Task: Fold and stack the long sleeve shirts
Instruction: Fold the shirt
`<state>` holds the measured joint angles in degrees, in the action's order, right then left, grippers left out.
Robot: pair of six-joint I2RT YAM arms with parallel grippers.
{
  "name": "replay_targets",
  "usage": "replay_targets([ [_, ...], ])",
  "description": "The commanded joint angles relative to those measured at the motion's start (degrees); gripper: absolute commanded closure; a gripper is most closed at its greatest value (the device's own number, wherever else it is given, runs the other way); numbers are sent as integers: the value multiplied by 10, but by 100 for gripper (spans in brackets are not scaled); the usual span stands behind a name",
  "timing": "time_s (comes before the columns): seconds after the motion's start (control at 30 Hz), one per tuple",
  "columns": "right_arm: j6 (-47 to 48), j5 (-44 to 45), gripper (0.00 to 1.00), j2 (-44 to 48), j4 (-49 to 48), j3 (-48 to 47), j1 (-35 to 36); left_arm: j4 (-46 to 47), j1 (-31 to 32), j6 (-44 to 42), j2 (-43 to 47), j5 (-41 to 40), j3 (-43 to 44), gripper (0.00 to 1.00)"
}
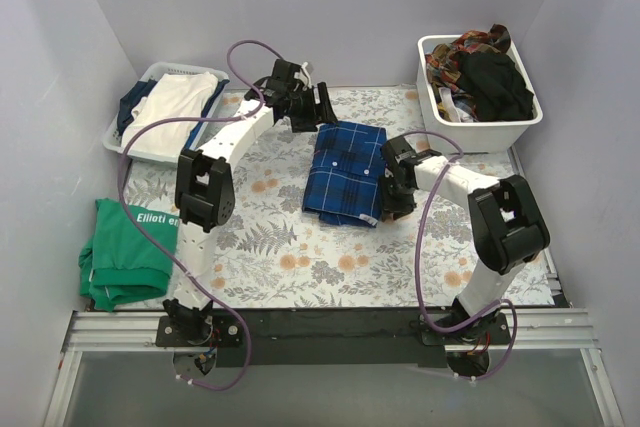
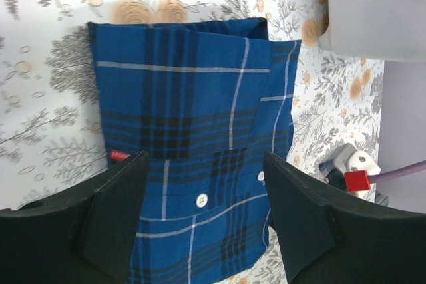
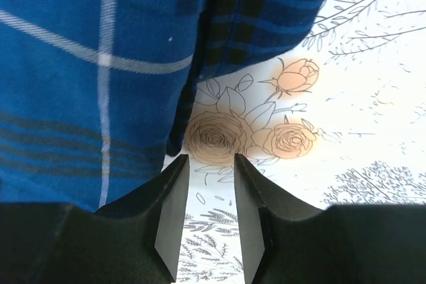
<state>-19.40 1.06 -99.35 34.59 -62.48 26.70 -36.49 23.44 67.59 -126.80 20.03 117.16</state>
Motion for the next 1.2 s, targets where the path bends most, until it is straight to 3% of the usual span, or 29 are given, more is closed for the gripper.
replay_targets([
  [0.0,5,30,59,64,5,-37,2,41,18,-23,-12,2,20,31],
  [0.27,23,9,55,141,3,-59,2,66,18,-87,-87,-111,82,29],
  [0.37,24,-32,49,140,-1,-48,2,74,18,-104,-110,-129,110,21],
  [0.53,37,-61,49,111,-37,-69,26,73,17,-108,-101,-170,105,19],
  [0.67,43,-59,49,22,-34,-173,39,64,8,-108,-86,-191,84,19],
  [0.83,11,-47,49,-78,-36,-325,40,4,-10,-62,-73,-278,75,19],
  [0.97,-1,-24,50,-203,-16,-452,40,-22,-51,-7,-19,-262,21,19],
  [1.17,-6,-61,50,-353,22,-592,40,-4,-59,-17,75,-270,-70,19],
])
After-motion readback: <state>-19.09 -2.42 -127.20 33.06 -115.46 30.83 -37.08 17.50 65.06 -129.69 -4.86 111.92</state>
